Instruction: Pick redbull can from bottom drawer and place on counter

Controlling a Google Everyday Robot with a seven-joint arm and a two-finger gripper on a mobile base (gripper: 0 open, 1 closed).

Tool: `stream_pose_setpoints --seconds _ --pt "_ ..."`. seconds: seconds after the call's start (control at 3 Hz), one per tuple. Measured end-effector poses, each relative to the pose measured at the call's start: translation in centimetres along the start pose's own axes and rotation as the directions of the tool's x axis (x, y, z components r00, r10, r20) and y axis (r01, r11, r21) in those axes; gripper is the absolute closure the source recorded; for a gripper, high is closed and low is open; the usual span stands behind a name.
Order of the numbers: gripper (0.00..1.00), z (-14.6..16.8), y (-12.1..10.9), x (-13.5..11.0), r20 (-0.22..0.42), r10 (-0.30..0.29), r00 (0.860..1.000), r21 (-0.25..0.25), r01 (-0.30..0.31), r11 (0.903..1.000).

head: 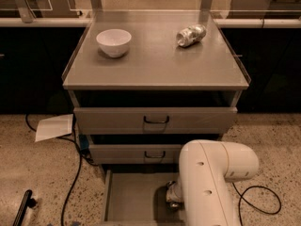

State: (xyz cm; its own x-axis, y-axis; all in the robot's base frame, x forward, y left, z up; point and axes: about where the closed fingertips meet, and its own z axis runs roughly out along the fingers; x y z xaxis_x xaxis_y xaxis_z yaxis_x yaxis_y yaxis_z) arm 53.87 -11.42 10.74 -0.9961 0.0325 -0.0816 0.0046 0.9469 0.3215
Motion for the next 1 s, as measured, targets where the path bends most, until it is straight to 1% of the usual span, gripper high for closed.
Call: stream_pose_setpoints --seconds 0.33,0.67,1.0 --pt "1.00 0.0 0.2 0.0 -0.001 -0.009 1.000 -0.011 0.009 0.9999" --pt "1.00 -0.6 0.1 0.3 -0.026 -0.039 0.999 -0.047 0.038 0.9982" --pt "1.00 -3.8 -1.2 0.1 -0.037 -0.153 0.988 -0.145 0.146 0.9787"
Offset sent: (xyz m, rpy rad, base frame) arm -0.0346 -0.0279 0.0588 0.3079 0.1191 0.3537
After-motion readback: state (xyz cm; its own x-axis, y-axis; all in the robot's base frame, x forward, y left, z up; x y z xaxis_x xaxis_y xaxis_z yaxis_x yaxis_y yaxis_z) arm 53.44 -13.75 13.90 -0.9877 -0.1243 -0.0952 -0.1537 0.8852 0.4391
